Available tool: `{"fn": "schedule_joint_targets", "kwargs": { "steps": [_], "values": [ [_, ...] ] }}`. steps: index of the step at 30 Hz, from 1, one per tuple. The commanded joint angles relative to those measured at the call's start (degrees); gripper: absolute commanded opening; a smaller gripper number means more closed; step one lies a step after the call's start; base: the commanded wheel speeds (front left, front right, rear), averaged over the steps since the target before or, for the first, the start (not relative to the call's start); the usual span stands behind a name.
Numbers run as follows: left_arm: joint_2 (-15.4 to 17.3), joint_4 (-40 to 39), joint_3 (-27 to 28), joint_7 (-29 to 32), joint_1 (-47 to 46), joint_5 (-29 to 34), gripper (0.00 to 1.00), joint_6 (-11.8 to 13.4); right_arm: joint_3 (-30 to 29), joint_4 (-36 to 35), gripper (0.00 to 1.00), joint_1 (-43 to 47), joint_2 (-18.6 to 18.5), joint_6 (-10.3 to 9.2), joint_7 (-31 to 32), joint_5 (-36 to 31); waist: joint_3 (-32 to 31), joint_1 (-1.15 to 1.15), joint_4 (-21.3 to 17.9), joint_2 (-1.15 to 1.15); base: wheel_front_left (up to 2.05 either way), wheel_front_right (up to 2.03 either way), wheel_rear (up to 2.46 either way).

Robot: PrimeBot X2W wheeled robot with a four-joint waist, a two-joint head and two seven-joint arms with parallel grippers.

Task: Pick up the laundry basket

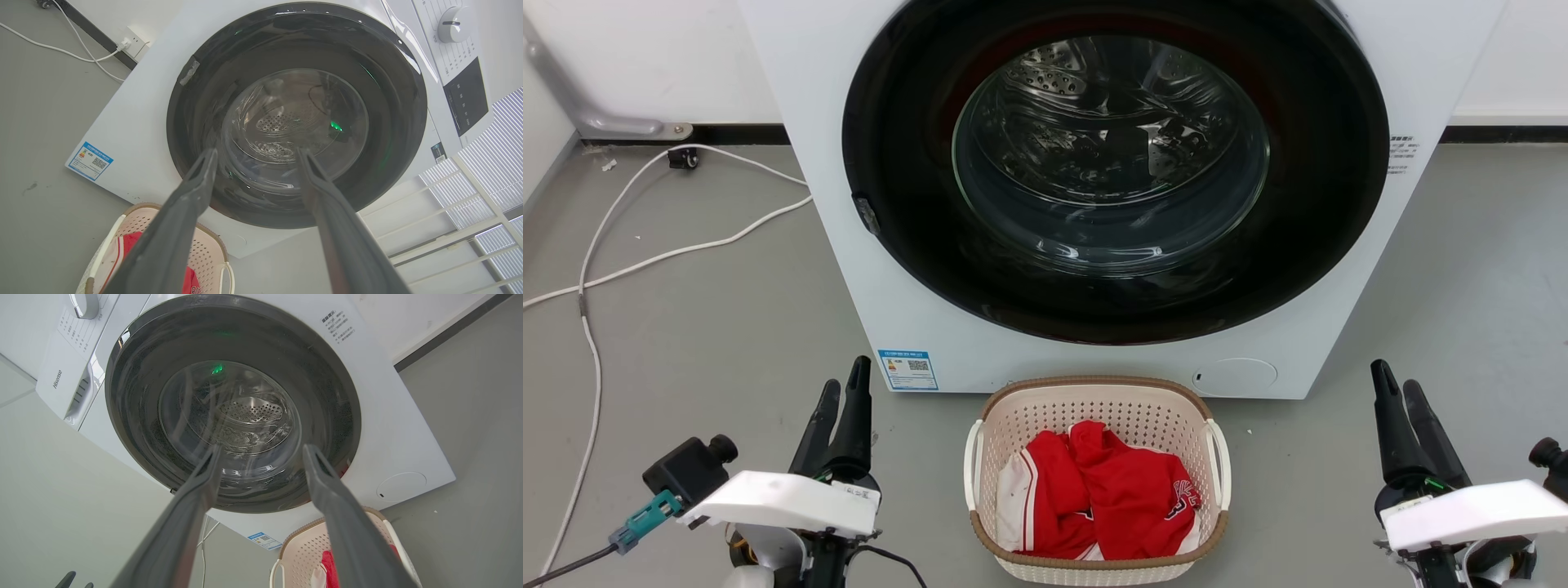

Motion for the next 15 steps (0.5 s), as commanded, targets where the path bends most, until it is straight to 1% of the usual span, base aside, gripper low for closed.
{"fn": "schedule_joint_targets", "kwargs": {
  "steps": [1, 15],
  "values": [
    [0.65, -1.04, -0.50, -0.54, -1.56, 2.14, 1.00, -0.01, 0.13, -1.34, 1.00, -0.38, -0.09, 0.01, -0.62, -2.14, 0.00, 0.00, 0.03, 0.00, 0.00, 0.00, 0.00],
    [1.37, -1.01, -2.67, -3.04, -2.26, 14.44, 1.00, -0.01, -0.21, -2.22, 1.00, 0.01, -0.04, 0.01, -2.17, -14.05, 0.01, 0.00, 0.16, 0.00, 0.00, 0.00, 0.00]
  ]
}}
